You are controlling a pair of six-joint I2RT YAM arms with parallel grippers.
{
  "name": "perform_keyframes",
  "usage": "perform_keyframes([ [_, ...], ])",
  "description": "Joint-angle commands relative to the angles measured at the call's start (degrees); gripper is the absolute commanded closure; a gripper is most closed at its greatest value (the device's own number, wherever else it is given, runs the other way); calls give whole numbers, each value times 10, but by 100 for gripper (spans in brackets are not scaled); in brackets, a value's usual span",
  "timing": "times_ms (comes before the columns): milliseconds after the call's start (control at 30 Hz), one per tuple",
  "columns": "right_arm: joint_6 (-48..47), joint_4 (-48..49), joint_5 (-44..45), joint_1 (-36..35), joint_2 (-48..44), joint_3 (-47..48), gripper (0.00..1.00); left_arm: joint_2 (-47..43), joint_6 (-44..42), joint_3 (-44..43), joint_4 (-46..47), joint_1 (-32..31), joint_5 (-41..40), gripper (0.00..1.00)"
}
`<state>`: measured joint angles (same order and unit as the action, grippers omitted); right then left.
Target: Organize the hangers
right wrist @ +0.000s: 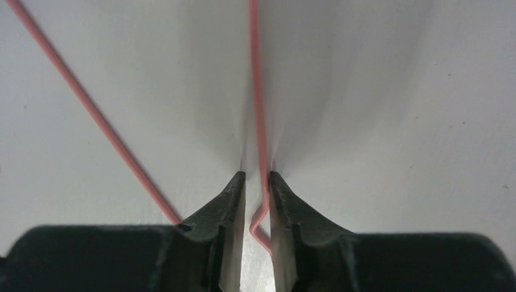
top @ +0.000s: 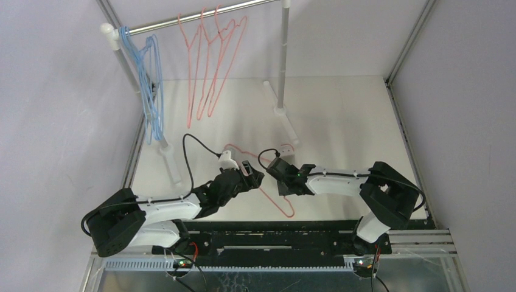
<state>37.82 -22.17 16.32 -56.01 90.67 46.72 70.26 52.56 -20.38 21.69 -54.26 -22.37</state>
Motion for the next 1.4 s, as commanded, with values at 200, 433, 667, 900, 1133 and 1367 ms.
perform_keyframes([
  [200,70,-81,39,-7,95,1,87,-32,-2,14,10,-3,-18,21],
  [433,65,-73,22,-6,74,5,100,-58,-7,26,5,-3,-15,21],
  [667,32,-69,21,19,-32,41,100,-80,2,45,6,-4,-12,21],
  [900,10,-76,22,27,-53,81,100,-66,18,61,37,-8,-2,21],
  [1133,5,-75,11,26,-57,97,100,-6,19,46,88,-9,17,21],
  [1367,0,-76,-1,18,-68,99,100,56,12,9,124,-9,31,22],
])
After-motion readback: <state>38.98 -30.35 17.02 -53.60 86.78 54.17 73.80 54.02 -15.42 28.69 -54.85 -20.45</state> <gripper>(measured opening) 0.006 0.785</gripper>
